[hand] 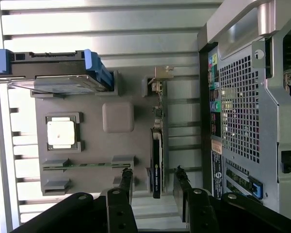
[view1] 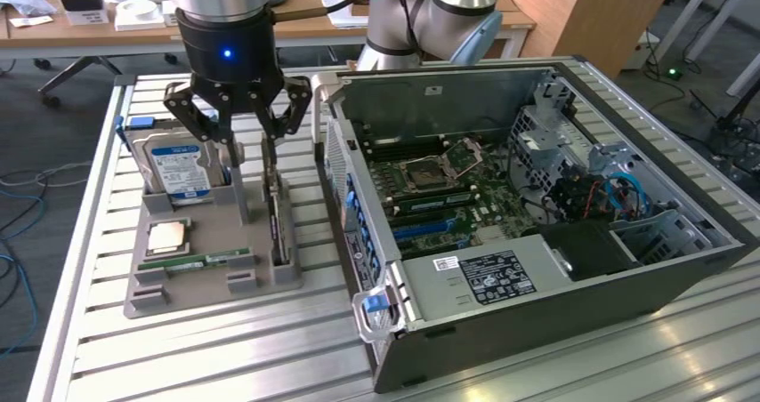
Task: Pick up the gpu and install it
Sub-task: 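Pick up the gpu and move the gpu toward the slot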
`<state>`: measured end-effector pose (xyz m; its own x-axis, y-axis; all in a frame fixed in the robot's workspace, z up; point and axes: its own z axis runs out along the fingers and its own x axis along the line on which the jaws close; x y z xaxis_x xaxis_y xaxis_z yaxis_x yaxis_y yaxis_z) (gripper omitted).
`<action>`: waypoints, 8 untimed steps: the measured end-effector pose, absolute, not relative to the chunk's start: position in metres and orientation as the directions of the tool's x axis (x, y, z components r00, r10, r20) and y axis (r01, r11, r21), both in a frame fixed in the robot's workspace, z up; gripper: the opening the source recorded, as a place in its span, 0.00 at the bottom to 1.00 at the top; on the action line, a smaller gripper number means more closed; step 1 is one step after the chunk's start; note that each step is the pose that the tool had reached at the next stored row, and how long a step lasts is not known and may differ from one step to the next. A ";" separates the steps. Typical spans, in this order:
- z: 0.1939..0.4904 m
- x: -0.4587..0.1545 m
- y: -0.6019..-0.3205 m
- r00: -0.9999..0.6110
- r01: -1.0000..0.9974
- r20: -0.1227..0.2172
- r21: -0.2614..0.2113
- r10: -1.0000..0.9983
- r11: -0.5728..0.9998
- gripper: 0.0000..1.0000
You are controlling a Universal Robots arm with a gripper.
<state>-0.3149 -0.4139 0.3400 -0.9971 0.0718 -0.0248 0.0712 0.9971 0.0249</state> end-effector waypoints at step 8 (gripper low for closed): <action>0.334 -0.315 -0.414 -0.997 0.071 -0.025 0.025 0.072 0.997 0.47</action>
